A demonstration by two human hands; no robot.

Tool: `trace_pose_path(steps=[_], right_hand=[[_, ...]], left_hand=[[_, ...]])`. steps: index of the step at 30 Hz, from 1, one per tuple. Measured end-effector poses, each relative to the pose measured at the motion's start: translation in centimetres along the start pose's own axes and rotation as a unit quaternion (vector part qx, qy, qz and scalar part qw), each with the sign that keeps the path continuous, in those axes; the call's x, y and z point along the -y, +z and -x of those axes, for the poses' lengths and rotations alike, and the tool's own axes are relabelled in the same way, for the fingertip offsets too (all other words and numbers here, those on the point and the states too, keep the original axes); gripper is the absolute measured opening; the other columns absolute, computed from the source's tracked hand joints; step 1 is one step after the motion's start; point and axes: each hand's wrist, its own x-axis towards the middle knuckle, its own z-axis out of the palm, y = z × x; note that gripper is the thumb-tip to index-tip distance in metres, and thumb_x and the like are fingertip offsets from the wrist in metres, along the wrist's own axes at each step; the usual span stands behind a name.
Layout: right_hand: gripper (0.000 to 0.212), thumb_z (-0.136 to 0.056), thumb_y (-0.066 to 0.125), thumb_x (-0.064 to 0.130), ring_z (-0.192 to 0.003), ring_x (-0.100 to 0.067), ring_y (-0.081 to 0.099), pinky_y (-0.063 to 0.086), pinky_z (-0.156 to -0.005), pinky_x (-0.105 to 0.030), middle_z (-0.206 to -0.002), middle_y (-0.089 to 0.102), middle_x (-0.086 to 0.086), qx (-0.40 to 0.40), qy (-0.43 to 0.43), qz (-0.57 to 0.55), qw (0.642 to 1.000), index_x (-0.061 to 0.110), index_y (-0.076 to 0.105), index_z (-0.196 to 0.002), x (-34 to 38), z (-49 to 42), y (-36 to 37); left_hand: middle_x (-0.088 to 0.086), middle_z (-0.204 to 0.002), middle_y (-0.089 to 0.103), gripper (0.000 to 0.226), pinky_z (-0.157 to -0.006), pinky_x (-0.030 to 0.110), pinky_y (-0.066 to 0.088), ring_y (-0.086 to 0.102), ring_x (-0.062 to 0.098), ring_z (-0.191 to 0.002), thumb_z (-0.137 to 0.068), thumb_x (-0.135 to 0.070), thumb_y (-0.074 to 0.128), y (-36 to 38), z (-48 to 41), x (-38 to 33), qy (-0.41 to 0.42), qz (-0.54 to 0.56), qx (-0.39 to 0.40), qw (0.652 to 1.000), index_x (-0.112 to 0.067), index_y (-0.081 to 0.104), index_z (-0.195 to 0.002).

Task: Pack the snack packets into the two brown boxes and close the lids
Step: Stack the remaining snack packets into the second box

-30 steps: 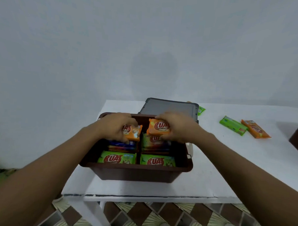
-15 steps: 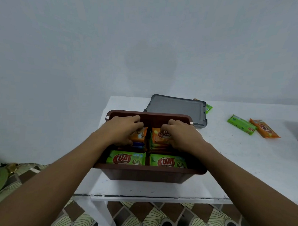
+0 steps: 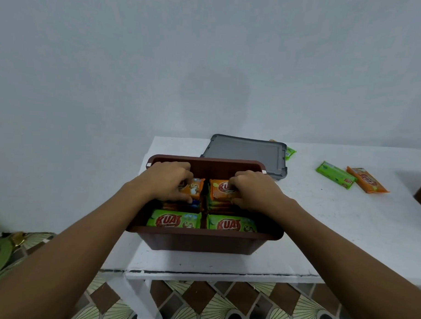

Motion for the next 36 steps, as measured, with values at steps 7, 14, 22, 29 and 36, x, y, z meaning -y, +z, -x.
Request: trace_pose_path(steps=[7, 14, 22, 29, 36], right_hand=[[0.02, -0.096, 0.052, 0.029, -0.082, -0.009, 0.062, 0.054, -0.071, -0.03, -0.096, 0.071, 0.004, -0.117, -0.018, -0.145, 0.982, 0.019, 0.067, -0.104, -3.6, 3.9, -1.5], [0.015, -0.093, 0.05, 0.025, -0.082, -0.013, 0.059, 0.053, -0.067, -0.037, -0.092, 0.062, 0.007, -0.172, 0.031, -0.168, 0.97, 0.022, 0.064, -0.096, -12.2, 8.4, 0.4], [0.03, -0.093, 0.055, 0.034, -0.122, -0.019, 0.045, 0.043, -0.095, -0.04, -0.133, 0.053, 0.004, -0.014, 0.191, -0.086, 0.978, 0.031, 0.057, -0.123, -23.5, 16.2, 6.8], [0.06, -0.091, 0.054, 0.046, -0.141, -0.028, 0.023, 0.032, -0.107, -0.05, -0.154, 0.026, -0.005, -0.005, 0.284, -0.075, 0.956, 0.025, 0.037, -0.144, -29.9, 17.3, 8.9], [0.07, -0.083, 0.017, 0.049, -0.148, -0.018, 0.011, 0.006, -0.115, -0.054, -0.158, 0.021, -0.004, -0.051, 0.279, -0.061, 0.957, 0.028, 0.031, -0.148, -30.8, 15.5, 11.1]], left_hand=[[-0.01, -0.105, 0.061, 0.014, -0.08, 0.038, 0.051, 0.056, 0.012, -0.096, -0.093, -0.031, 0.056, -2.2, -2.1, -2.4, 0.019, 0.037, -0.034, 0.999, -0.029, 0.061, -0.106], [-0.009, -0.107, 0.063, 0.017, -0.077, 0.036, 0.049, 0.056, 0.013, -0.097, -0.097, -0.03, 0.05, -4.3, -7.1, -9.6, 0.049, 0.072, -0.124, 0.988, -0.026, 0.062, -0.108], [0.002, -0.13, 0.048, 0.038, -0.098, 0.04, 0.04, 0.044, 0.023, -0.121, -0.094, -0.041, 0.052, -3.9, -15.2, -18.6, 0.096, 0.006, -0.026, 0.995, -0.021, 0.054, -0.126], [0.01, -0.15, 0.03, 0.057, -0.107, 0.047, 0.034, 0.029, 0.03, -0.136, -0.099, -0.046, 0.043, -0.7, -20.7, -26.3, 0.049, -0.025, 0.088, 0.995, -0.018, 0.032, -0.147], [0.017, -0.161, -0.001, 0.065, -0.115, 0.047, 0.019, 0.004, 0.033, -0.147, -0.1, -0.047, 0.036, 3.7, -22.4, -28.3, -0.104, 0.022, 0.056, 0.993, -0.012, 0.015, -0.152]])
